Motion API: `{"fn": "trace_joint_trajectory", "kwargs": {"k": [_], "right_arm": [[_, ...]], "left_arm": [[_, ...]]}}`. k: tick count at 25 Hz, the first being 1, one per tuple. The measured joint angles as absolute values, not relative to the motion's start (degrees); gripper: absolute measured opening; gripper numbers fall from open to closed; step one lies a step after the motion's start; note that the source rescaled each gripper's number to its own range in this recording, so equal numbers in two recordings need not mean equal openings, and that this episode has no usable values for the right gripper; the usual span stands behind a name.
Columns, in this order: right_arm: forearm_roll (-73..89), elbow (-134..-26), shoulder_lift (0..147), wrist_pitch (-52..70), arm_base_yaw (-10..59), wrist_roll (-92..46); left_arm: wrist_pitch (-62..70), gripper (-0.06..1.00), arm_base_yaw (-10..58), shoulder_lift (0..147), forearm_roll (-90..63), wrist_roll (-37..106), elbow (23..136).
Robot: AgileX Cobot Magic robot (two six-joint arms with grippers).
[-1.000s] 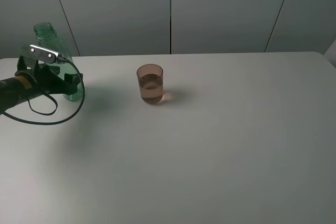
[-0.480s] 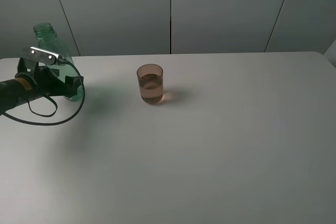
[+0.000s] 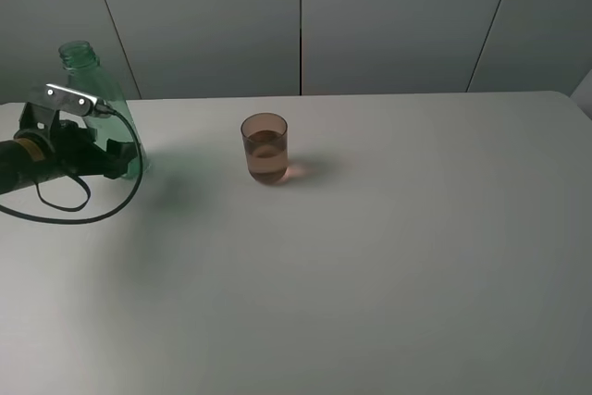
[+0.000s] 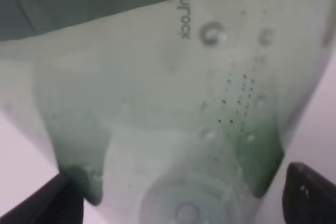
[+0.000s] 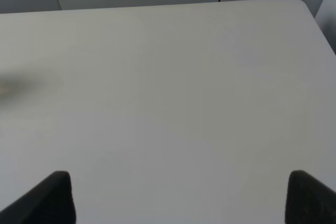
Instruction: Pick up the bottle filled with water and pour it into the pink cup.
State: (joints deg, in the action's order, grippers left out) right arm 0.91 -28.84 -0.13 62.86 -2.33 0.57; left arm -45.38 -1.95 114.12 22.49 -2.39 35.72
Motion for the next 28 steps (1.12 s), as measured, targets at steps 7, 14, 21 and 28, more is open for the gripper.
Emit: {"fn": "trace_joint_trajectory", "kwargs": {"k": [7,14,21,28], "right_arm": [[0.91,-28.84,-0.13,62.86,-2.33,0.57],[0.91,-28.84,-0.13,62.86,-2.33,0.57],[0.91,-28.84,-0.13,62.86,-2.33,0.57],[0.91,-28.84,-0.13,62.86,-2.33,0.57]], "left_arm": [[-38.77,0.89,-2.23,106.39,22.48,-2.82,30.03],[-18.09,0.89,-2.23,88.98,21.98,-10.89,29.21],[2.80,0.89,-2.23,66.09,10.80,-11.42,34.62],[34.01,0.89,-2.23,53.70,0.00,1.90,42.51]]}}
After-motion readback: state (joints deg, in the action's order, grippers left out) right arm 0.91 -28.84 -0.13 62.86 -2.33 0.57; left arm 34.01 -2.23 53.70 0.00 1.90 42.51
